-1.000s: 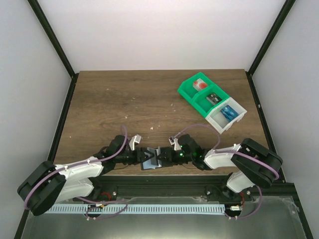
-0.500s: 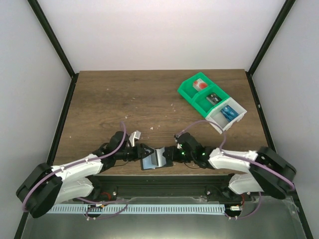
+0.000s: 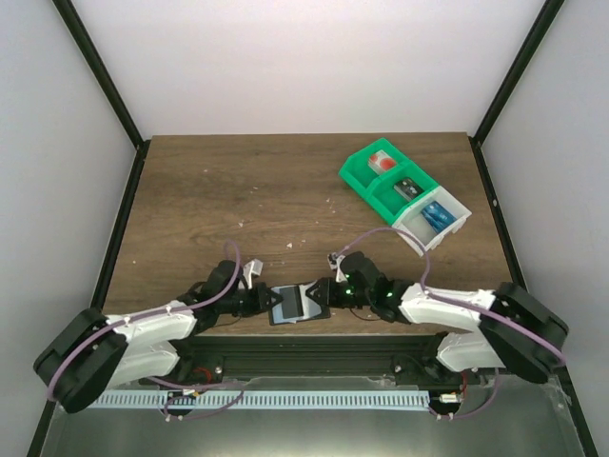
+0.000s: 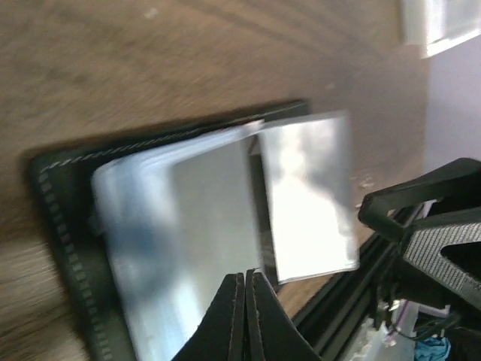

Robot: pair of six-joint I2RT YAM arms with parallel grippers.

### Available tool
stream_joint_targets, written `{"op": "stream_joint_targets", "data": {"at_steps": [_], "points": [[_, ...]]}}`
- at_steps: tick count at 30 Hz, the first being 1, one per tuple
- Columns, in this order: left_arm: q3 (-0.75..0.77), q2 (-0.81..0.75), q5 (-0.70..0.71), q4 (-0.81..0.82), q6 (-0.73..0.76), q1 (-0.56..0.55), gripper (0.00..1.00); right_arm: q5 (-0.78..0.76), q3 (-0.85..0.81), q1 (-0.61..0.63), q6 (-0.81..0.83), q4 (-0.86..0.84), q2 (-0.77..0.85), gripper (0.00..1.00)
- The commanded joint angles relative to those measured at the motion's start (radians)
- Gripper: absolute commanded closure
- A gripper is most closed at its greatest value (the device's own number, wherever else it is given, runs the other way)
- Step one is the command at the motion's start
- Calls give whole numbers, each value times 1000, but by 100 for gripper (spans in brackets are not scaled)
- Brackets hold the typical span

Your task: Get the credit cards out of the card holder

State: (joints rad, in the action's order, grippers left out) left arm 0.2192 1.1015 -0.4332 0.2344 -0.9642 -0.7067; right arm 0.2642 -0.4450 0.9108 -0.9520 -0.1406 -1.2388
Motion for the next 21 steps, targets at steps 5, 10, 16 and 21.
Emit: {"op": "stream_joint_targets", "data": {"at_steps": [5,10,16,21], "points": [[-38,131,-19,90,33,17,100,140,-47,7,23,-223,-237,73],[-49,152,-4,92,49,20,100,162,-53,7,17,-273,-330,72],[-53,154,14,83,63,21,100,173,-66,6,18,-295,-364,88],[-50,143,17,69,65,20,100,98,-65,2,21,-161,-268,100]]}}
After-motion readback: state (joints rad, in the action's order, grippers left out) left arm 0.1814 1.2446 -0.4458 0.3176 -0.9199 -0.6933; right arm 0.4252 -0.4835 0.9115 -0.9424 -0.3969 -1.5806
